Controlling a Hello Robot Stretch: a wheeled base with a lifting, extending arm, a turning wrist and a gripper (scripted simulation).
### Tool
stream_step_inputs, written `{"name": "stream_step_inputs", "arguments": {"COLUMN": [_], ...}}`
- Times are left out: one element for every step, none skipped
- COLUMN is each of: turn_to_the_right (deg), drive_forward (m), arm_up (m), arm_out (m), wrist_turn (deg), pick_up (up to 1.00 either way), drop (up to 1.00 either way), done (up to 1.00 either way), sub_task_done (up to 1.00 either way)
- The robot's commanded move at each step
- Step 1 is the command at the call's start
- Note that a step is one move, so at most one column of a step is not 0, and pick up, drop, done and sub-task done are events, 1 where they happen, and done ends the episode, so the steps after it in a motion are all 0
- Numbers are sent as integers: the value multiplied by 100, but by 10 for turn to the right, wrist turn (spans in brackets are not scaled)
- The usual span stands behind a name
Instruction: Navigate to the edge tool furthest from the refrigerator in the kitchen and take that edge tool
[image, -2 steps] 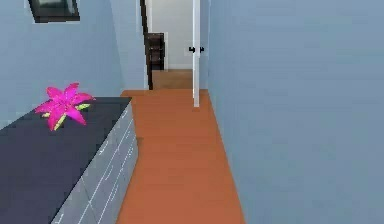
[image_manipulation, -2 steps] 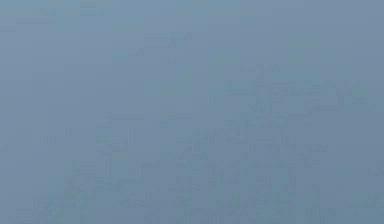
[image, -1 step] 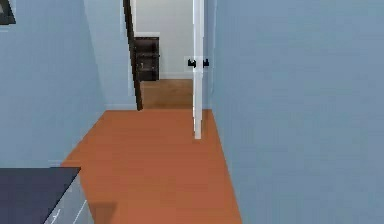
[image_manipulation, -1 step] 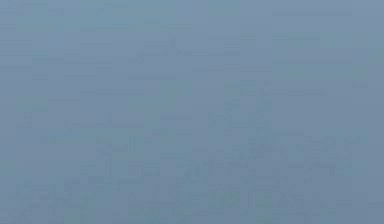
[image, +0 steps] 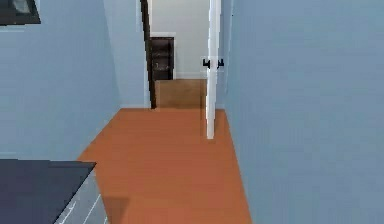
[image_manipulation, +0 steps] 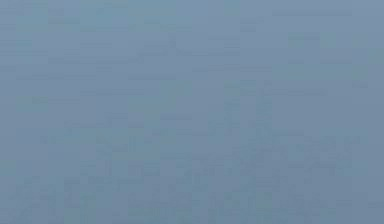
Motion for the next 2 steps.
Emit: {"name": "stream_step_inputs", "arguments": {"turn_to_the_right": [0,-90], "drive_forward": [80,0], "arm_up": [0,0], "arm_out": [0,0], "wrist_turn": [0,0], "pick_up": [0,0], "drop": [0,0], "done": [0,0], "sub_task_done": [0,0]}}
